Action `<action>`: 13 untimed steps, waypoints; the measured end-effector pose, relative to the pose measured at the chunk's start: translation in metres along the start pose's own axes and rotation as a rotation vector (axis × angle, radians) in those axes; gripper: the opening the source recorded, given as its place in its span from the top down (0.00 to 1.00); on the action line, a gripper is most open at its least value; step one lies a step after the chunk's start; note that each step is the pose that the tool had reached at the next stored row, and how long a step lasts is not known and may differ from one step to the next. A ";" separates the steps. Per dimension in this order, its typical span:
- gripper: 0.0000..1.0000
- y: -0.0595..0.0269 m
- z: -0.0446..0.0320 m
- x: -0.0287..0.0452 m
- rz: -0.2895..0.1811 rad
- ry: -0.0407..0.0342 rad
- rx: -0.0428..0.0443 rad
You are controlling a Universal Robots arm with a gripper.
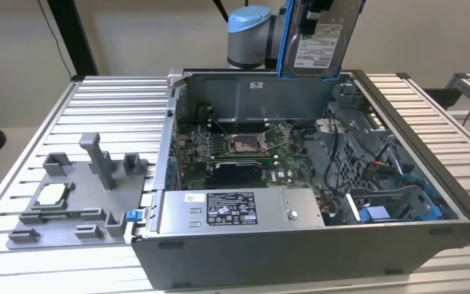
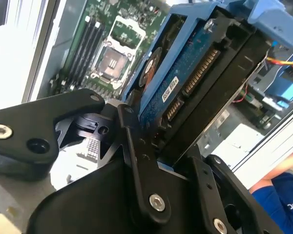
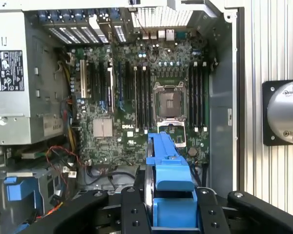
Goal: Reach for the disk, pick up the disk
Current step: 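Pick up the disk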
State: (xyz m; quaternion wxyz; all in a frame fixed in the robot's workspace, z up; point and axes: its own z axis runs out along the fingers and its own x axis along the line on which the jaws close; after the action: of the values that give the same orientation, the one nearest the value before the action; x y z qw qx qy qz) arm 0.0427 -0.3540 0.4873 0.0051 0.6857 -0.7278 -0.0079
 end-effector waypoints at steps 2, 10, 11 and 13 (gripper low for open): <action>1.00 -0.0087 -0.0001 -0.0005 0.000 0.0000 -0.0001; 1.00 -0.0361 -0.0006 -0.0021 0.000 0.0000 -0.0003; 1.00 -0.0393 -0.0007 -0.0023 0.000 -0.0001 -0.0003; 1.00 -0.0460 -0.0008 -0.0027 0.000 -0.0001 -0.0004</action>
State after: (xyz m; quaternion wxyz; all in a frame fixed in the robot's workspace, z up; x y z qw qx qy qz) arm 0.0887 -0.3540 0.4873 0.0052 0.6857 -0.7278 -0.0080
